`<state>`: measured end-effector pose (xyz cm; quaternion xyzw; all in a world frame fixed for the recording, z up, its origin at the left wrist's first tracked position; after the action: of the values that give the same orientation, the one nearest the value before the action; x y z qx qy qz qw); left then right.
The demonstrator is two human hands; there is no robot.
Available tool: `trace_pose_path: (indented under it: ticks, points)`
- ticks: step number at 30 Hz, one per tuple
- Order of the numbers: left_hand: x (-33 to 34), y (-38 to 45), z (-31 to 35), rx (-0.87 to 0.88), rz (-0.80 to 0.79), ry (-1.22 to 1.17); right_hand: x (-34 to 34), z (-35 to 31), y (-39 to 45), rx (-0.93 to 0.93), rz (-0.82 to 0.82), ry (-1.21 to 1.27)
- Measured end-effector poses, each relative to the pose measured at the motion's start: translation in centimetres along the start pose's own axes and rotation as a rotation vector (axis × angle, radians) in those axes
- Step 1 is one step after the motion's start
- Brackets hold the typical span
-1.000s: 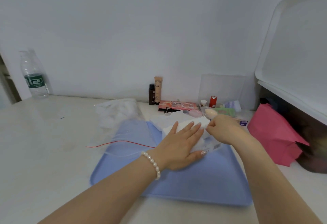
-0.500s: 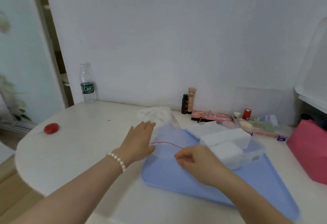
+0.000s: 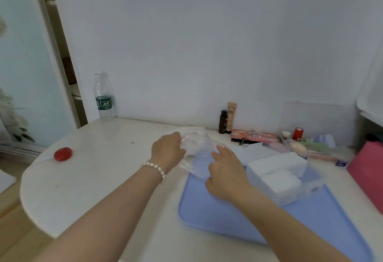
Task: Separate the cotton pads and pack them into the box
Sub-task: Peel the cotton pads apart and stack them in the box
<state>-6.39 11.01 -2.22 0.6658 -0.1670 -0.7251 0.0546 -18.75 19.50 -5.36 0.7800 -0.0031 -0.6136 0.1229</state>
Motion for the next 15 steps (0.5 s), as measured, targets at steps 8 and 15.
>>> trace_pose_path:
  ticks: [8, 15]
  points:
    - [-0.7, 2.8, 1.2, 0.093, 0.073, -0.227, 1.3, -2.9, 2.2, 0.049, -0.303, 0.141]
    - [1.0, 3.6, 2.5, 0.204, -0.097, -0.272, 1.5, 0.9, 5.5, 0.163, -0.289, 0.194]
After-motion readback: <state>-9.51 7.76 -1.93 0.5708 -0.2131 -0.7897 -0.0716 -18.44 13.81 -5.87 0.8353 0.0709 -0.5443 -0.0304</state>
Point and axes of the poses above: each hand's wrist, its own y-axis towards the middle knuckle, its own x-axis out of the palm, z = x × y, the point moved 10 cm from there along y, towards the middle knuckle, and after that the axes turned 15 degrees about y, right-handed, at the moved point
